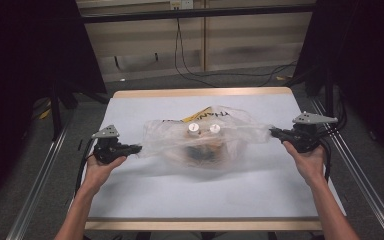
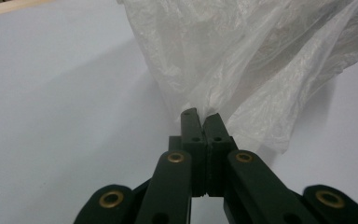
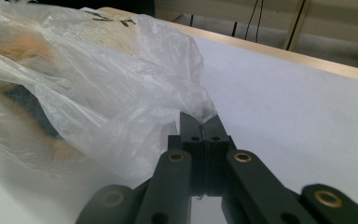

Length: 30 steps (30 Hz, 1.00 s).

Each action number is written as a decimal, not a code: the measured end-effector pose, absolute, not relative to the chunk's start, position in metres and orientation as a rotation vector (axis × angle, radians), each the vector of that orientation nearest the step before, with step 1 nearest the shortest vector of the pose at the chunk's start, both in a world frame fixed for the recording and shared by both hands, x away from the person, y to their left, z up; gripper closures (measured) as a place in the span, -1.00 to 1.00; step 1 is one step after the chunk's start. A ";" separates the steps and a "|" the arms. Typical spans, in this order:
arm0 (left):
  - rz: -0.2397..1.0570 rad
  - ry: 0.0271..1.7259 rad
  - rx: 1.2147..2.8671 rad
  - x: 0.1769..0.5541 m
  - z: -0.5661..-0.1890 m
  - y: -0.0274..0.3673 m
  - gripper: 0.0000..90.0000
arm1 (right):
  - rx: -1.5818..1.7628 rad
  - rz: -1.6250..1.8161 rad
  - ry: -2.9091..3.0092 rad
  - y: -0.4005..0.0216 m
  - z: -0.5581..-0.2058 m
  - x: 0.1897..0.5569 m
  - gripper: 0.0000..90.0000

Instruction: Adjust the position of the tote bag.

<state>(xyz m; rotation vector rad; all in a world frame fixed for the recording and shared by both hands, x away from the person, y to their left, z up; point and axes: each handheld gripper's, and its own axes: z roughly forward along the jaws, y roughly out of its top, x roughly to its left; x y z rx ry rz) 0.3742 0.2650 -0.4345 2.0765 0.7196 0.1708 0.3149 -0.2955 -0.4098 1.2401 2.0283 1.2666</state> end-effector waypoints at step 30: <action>0.142 0.740 2.240 0.371 -0.460 0.258 1.00 | 1.263 1.164 2.144 -0.292 -0.438 0.308 1.00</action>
